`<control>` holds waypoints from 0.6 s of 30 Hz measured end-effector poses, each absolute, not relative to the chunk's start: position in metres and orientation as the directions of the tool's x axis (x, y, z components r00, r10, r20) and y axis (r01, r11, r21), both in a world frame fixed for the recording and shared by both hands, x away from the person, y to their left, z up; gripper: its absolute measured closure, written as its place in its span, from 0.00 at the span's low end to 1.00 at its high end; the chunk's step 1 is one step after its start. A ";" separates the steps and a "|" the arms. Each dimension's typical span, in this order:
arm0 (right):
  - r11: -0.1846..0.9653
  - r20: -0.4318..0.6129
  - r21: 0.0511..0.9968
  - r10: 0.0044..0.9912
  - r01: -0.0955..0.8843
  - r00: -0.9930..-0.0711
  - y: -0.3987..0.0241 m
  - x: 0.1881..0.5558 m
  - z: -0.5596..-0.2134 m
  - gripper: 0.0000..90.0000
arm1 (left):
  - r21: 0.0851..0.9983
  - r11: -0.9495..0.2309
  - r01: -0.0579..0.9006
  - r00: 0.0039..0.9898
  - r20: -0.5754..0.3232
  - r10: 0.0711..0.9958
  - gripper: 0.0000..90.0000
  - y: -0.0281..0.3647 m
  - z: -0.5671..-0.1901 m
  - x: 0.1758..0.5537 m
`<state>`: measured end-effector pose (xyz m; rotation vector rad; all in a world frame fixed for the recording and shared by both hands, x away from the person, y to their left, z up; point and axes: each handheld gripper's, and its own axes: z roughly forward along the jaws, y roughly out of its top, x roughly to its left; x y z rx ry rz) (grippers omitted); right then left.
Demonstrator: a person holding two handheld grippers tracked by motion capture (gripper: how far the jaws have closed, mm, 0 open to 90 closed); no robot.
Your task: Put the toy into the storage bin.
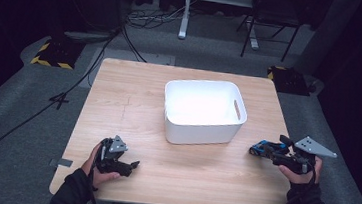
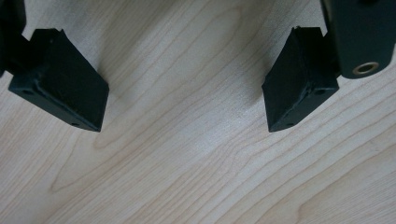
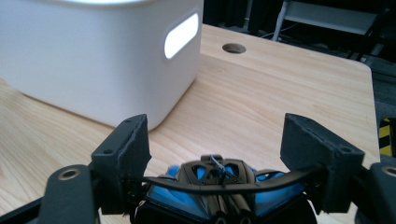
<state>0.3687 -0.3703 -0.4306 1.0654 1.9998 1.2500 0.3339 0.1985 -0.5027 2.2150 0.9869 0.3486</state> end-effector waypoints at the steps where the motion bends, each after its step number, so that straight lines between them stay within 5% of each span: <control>1: 0.255 -0.040 0.908 0.843 0.332 -0.537 -0.370 0.369 -0.428 0.27 | 0.678 -0.483 0.554 0.677 -0.029 0.736 0.16 0.199 -0.503 0.334; 18: 0.224 -0.037 0.929 0.849 0.295 -0.528 -0.369 0.372 -0.387 0.27 | 0.678 -0.483 0.555 0.677 -0.030 0.736 0.16 0.199 -0.503 0.334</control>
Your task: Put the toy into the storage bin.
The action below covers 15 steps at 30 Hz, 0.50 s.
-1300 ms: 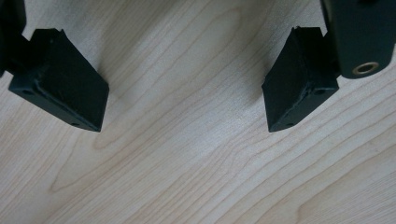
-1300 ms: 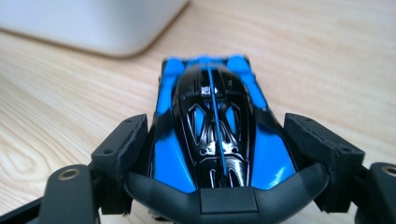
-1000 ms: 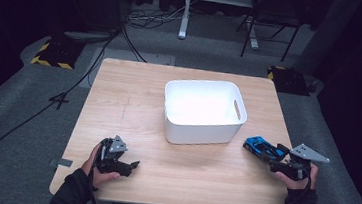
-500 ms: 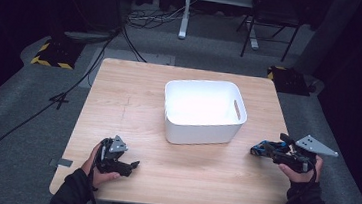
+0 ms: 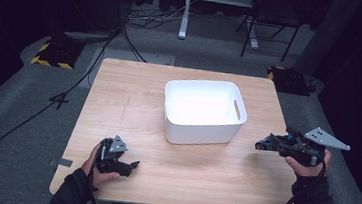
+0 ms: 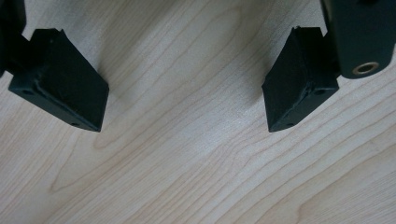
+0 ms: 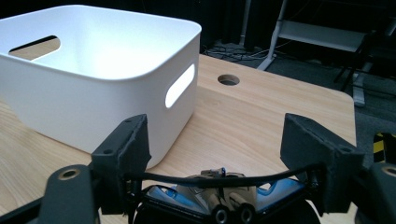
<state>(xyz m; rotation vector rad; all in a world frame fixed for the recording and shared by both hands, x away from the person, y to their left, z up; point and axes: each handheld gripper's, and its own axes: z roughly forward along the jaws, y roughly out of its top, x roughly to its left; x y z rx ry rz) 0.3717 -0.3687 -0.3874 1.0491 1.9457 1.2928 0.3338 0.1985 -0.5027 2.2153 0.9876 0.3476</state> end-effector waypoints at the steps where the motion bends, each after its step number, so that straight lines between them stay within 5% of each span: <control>1: 0.229 -0.044 0.929 0.848 0.291 -0.529 -0.368 0.372 -0.383 0.27 | 0.678 -0.483 0.554 0.677 -0.030 0.736 0.16 0.199 -0.503 0.334; 15: 0.263 -0.079 0.927 0.834 0.268 -0.547 -0.355 0.381 -0.346 0.27 | 0.678 -0.483 0.554 0.677 -0.030 0.735 0.16 0.199 -0.503 0.334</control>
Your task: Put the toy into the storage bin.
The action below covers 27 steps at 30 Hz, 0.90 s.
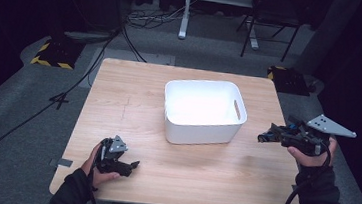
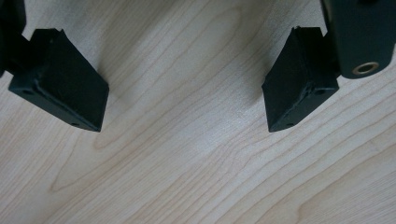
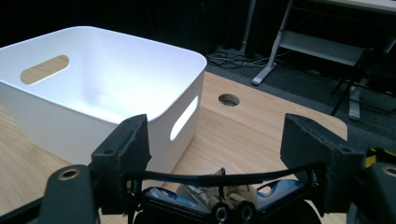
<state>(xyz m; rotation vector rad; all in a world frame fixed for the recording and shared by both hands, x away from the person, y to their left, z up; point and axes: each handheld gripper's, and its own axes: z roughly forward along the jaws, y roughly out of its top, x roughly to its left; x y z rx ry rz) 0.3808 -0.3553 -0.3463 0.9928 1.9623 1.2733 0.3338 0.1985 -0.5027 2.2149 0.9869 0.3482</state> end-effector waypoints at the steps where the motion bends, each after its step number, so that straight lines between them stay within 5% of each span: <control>1: 0.272 -0.087 0.924 0.833 0.268 -0.546 -0.355 0.381 -0.344 0.27 | 0.678 -0.484 0.553 0.677 -0.028 0.735 0.16 0.199 -0.503 0.334; 27: 0.300 -0.134 0.934 0.795 0.191 -0.592 -0.329 0.397 -0.280 0.27 | 0.679 -0.483 0.553 0.677 -0.028 0.735 0.16 0.199 -0.503 0.334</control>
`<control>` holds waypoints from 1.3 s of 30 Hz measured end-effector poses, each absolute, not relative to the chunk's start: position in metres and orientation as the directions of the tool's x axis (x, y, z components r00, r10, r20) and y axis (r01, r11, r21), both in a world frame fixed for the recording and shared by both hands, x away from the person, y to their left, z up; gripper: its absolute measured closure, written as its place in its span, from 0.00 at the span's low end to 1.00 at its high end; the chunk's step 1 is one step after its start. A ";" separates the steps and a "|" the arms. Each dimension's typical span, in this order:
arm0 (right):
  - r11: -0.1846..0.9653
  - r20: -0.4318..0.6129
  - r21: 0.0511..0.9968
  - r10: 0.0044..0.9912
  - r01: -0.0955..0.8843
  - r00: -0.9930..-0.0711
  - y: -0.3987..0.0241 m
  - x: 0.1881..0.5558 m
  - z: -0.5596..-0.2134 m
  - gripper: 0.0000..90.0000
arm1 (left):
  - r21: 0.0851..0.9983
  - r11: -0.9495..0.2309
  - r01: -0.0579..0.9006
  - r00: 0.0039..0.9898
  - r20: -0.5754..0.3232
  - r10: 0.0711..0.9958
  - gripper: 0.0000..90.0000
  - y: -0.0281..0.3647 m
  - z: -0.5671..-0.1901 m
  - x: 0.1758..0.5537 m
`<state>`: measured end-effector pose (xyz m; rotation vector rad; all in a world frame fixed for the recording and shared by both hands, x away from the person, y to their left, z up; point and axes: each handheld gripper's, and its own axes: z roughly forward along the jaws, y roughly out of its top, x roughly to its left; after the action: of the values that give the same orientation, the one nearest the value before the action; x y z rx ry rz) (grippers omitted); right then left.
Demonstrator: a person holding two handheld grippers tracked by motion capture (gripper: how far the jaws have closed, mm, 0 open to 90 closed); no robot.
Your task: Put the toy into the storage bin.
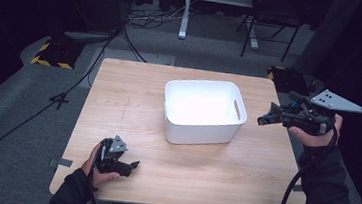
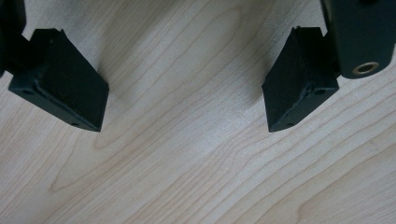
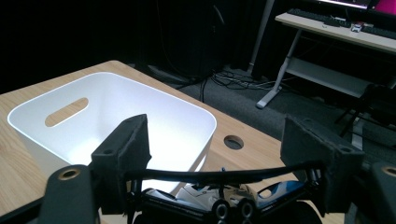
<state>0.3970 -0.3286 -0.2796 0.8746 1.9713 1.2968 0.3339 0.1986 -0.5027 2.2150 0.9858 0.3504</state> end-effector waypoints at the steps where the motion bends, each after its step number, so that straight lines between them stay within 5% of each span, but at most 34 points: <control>1: 0.302 -0.138 0.935 0.793 0.187 -0.593 -0.328 0.397 -0.278 0.27 | 0.678 -0.483 0.554 0.677 -0.029 0.736 0.16 0.199 -0.503 0.334; 39: 0.322 -0.129 0.934 0.705 0.153 -0.698 -0.250 0.426 -0.261 0.27 | 0.678 -0.484 0.554 0.677 -0.029 0.735 0.16 0.199 -0.503 0.334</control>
<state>0.4263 -0.2497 -0.2607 0.7532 2.0662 1.3768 0.3339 0.1986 -0.5027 2.2157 0.9862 0.3487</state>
